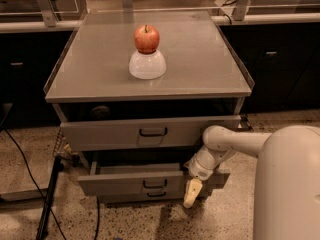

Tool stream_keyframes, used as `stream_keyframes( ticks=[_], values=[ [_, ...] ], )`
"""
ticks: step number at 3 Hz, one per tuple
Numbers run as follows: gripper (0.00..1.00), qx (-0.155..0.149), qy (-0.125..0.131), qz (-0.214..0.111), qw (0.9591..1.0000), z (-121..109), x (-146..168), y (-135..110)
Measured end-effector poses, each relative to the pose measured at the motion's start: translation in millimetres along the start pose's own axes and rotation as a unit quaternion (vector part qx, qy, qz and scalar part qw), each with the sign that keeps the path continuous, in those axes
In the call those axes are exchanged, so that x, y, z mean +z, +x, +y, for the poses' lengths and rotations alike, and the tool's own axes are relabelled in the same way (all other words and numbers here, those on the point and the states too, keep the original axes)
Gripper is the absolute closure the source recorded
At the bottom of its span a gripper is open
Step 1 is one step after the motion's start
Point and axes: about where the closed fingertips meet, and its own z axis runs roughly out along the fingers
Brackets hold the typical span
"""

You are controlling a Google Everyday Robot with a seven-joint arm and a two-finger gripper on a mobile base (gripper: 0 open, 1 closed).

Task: Open middle drawer

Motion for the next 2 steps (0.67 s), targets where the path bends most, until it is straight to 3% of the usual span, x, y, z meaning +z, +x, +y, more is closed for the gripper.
stream_keyframes(
  ticks=[2],
  values=[
    [0.00,0.016,-0.054,0.034,0.9978,24.5,-1.7,10.0]
  ],
)
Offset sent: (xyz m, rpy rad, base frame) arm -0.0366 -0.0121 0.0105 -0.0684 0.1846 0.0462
